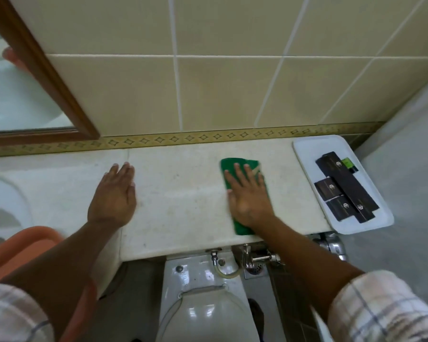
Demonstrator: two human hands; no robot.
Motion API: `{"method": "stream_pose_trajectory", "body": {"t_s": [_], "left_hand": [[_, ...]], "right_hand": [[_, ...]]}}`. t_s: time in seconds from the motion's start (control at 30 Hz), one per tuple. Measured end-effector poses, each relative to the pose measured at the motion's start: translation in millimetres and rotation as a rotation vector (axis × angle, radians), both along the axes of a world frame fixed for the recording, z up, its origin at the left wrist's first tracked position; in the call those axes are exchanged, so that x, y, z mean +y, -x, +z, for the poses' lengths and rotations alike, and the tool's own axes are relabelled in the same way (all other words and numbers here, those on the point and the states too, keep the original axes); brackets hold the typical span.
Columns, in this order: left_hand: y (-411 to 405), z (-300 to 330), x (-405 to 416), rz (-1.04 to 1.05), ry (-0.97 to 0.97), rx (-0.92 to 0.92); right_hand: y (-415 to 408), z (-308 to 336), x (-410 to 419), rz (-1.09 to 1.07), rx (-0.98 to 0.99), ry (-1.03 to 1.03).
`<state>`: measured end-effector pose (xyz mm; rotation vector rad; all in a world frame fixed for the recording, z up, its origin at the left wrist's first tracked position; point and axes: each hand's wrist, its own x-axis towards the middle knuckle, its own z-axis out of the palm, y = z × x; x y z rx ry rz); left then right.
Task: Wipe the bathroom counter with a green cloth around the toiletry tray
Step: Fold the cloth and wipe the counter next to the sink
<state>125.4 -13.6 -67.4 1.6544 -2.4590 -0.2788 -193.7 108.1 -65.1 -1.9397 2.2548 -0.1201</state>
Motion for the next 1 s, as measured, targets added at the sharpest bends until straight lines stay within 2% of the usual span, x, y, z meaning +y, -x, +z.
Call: {"method": "stream_pose_trajectory", "body": {"t_s": [0.13,0.3,0.43,0.73,1.0], "left_hand": [[2,0,-1,0.006,-0.003,-0.003],[4,1,-3,0.022,-0.030,0.007],[2,1,-3,0.020,-0.053,-0.010],[5,9,-1,0.017,-0.056,-0.006],[-2,2,-2,0.037,-0.055,0.004]], "right_hand": [[61,6,17,-0.086,0.001,-0.020],[47,7,14,-0.105,0.020,-0.051],[-1,13,9,-0.050,0.005,-0.075],[-201,1,-12,0.219,-0.020,-0.062],[-215,-4,-18,0.198,-0.053,-0.068]]}}
